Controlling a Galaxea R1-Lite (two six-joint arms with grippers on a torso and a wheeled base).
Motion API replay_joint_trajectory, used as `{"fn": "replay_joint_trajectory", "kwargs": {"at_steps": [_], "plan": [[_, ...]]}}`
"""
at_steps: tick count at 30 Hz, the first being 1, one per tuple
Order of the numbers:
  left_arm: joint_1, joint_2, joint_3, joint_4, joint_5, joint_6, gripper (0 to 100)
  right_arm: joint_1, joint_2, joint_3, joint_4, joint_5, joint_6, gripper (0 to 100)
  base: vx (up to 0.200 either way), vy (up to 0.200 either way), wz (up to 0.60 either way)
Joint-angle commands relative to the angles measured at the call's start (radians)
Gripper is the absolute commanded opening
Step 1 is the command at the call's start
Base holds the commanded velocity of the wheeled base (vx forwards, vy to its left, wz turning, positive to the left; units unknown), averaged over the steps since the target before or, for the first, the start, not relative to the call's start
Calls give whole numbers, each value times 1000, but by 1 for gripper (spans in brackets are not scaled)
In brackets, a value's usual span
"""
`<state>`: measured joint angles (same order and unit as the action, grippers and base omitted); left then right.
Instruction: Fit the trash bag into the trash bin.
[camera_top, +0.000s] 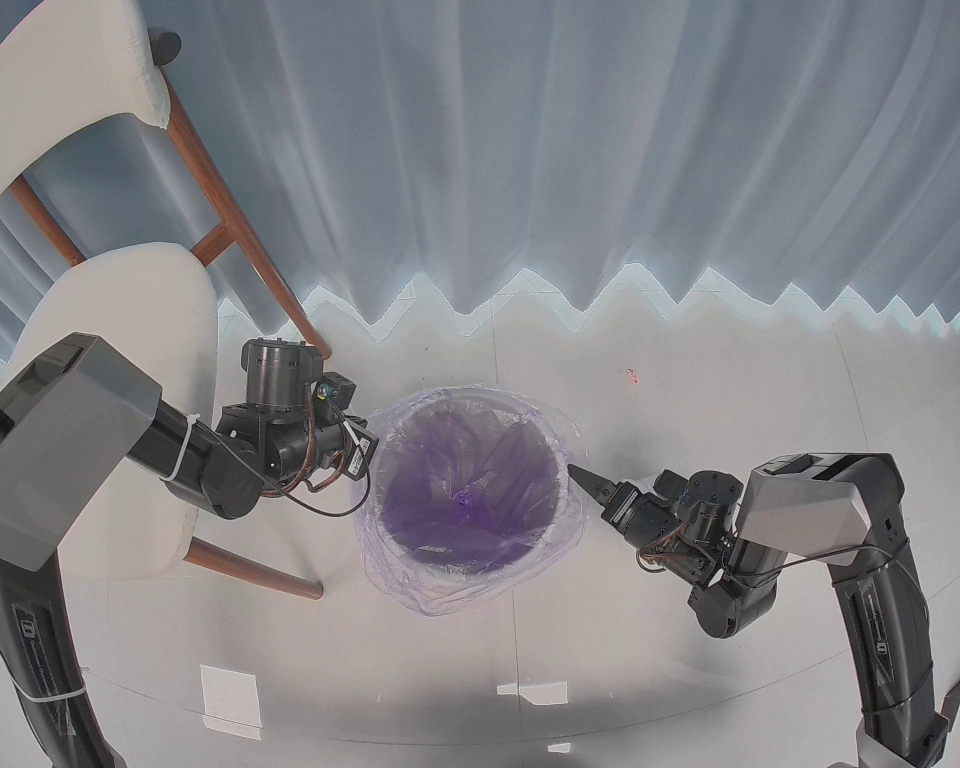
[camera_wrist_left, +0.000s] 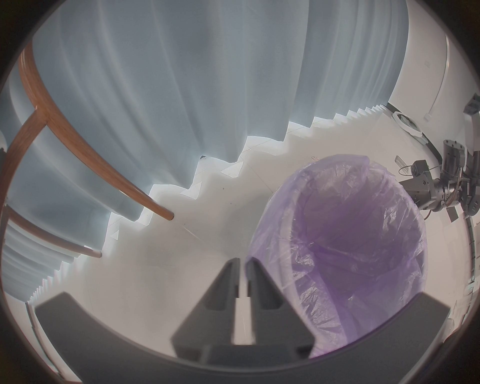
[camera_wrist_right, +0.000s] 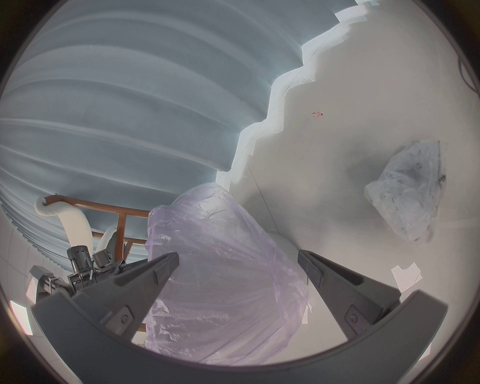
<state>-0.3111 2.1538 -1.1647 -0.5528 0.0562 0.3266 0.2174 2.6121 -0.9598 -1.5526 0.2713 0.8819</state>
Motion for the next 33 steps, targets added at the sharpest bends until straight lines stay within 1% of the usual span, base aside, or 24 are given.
{"fn": "replay_joint_trajectory", "kwargs": {"at_steps": [1, 7, 12, 24, 33], "plan": [[10, -2, -1, 1, -1, 0, 0, 0, 3, 0, -18, 0, 0, 100, 0, 0, 0], [40, 18, -1, 1, 2, 0, 0, 0, 5, -2, -18, 0, 0, 100, 0, 0, 0], [55, 60, -32, -1, 2, 0, 0, 0, 5, -2, -18, 0, 0, 100, 0, 0, 0], [64, 221, -144, 1, 5, -8, 0, 0, 11, -10, -18, 0, 0, 100, 0, 0, 0], [63, 259, -185, 1, 5, -11, 0, 0, 11, -10, -18, 0, 0, 100, 0, 0, 0]]}}
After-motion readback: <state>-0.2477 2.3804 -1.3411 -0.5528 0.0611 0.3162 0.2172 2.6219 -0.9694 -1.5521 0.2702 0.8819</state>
